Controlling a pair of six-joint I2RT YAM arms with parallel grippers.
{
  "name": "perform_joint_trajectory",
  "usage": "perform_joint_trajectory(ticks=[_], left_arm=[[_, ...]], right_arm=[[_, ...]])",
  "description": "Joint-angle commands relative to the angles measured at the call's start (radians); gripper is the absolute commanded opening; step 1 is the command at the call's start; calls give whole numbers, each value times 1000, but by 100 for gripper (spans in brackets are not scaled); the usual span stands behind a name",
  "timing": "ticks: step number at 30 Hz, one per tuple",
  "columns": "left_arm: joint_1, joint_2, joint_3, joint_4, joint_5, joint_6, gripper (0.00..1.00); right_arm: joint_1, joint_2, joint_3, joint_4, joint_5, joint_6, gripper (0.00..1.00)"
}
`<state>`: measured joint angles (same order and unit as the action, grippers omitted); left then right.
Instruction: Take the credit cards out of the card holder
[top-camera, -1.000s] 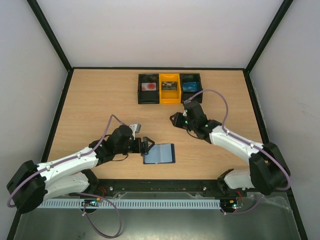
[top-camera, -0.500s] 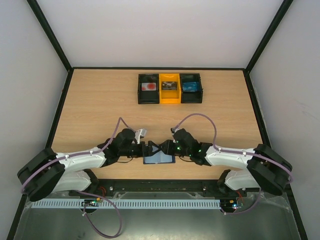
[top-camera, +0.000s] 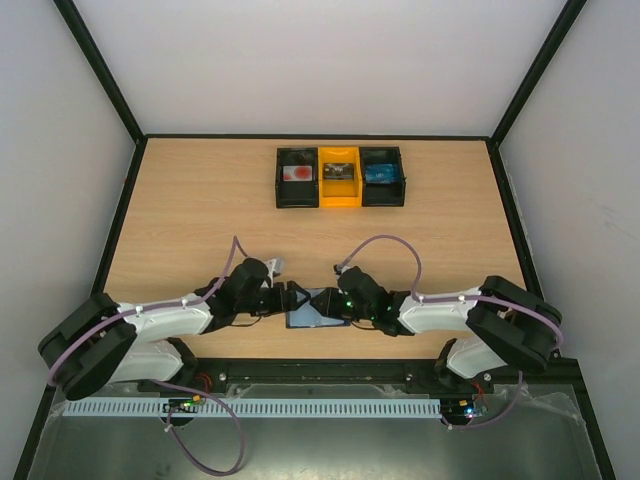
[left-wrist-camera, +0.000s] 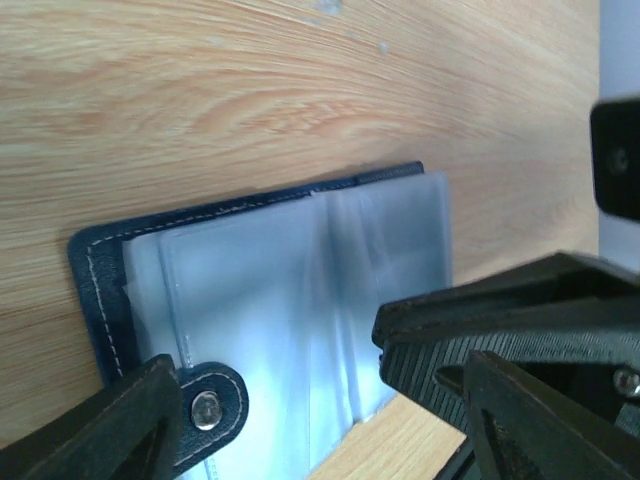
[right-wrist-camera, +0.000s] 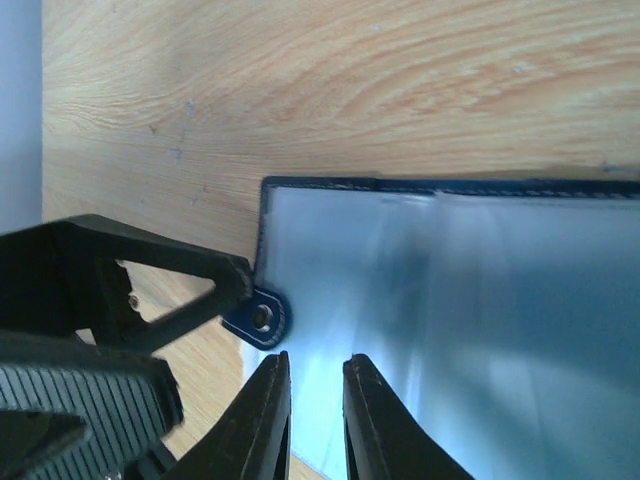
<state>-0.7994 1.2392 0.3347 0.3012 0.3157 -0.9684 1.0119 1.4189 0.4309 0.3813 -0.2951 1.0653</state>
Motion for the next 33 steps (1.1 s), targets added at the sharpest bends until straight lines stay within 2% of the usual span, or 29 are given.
perform_joint_trajectory(ticks=[1, 11, 17, 26, 33], left_arm=[[11, -12, -10, -74, -49, 30, 74], [11, -16, 63, -290, -165, 80, 51], [11, -28, 103, -406, -236, 89, 44], [11, 19, 81, -334, -175, 66, 33], [14, 77, 22, -96, -9, -15, 24]], right_arm=[[20, 35, -26, 46, 37, 15, 16], [49, 81, -48, 24, 105, 11, 14], [56, 69, -64, 21, 132, 16, 13], [69, 62, -68, 29, 145, 18, 14], [90, 71, -69, 30, 166, 18, 14]])
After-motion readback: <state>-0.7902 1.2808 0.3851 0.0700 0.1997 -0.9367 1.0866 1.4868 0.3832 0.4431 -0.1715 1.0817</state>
